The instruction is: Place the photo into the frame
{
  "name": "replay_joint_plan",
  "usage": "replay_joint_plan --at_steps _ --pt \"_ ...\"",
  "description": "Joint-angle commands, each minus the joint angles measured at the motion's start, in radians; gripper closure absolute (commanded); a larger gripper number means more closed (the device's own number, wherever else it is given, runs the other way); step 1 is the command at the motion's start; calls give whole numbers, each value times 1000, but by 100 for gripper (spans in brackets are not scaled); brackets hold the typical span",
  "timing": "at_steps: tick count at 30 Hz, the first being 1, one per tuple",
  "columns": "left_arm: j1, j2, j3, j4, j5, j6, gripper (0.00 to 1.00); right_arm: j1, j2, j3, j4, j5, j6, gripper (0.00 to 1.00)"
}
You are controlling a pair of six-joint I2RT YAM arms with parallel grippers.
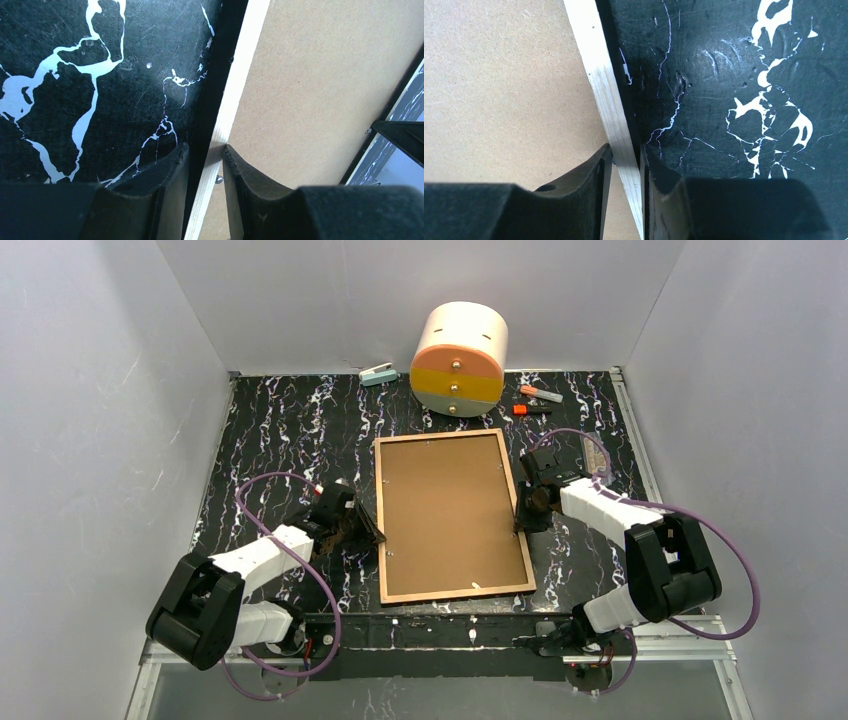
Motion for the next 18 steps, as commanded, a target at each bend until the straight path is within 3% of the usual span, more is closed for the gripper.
replay_joint_plan --at_steps 1,18 --pt "0 20 -37 -93 -63 29 71 -14 4 -1 -36 -47 -58 67" --pt "0 33 -34 -72 -45 33 70 -44 -19 0 -40 -220 -154 69"
